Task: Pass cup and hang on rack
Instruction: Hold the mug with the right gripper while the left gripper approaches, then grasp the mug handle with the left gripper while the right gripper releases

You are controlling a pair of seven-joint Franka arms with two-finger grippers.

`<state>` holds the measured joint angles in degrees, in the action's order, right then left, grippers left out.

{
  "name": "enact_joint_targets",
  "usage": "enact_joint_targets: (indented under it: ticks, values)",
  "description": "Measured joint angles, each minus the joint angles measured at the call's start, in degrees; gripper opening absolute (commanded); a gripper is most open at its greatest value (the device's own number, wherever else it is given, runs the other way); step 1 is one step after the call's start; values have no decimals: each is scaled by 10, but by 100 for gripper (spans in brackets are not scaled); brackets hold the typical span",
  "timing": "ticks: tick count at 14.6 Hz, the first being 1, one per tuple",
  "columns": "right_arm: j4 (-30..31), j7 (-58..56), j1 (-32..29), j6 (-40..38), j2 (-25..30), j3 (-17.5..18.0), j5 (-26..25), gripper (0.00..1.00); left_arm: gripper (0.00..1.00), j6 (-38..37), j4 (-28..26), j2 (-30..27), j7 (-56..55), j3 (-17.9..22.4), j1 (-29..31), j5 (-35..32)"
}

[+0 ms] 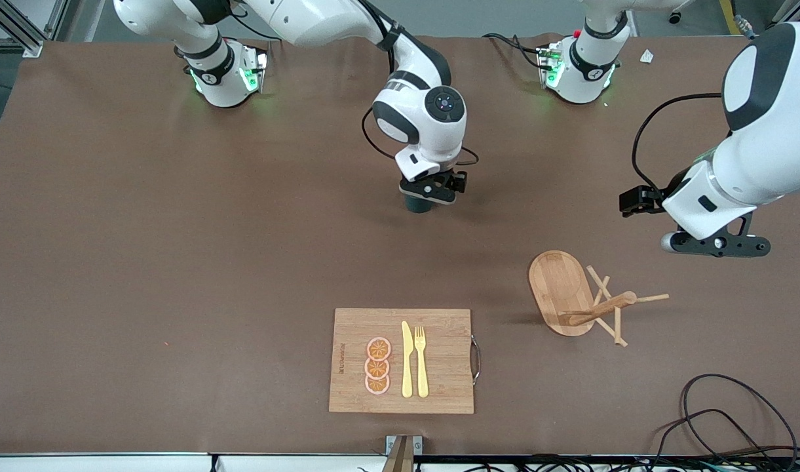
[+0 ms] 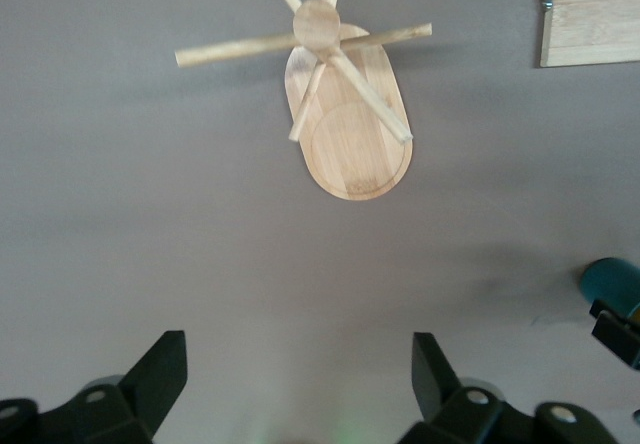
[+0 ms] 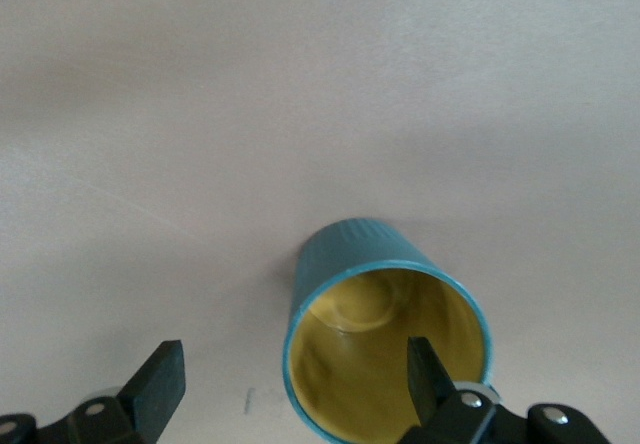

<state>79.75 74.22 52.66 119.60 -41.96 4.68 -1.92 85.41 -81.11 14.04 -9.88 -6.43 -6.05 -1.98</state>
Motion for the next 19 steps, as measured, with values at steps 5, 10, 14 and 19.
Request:
enact_joint_targets:
  ticks: [5,10,14,19]
  values:
    - [-11,10,-2,-83,44,0,22,99,100,-5,0,0,-178,-4,-45,0]
    - [-21,-7,-57,-236,163,-9,28,100,100,-18,1,-2,-240,-15,-61,28]
    - [-20,-134,-170,-354,264,-13,27,100,100,-18,1,-2,-319,-61,-61,32]
    - [-16,-235,-254,-377,295,-14,7,99,98,-13,2,-2,-478,-119,-101,14]
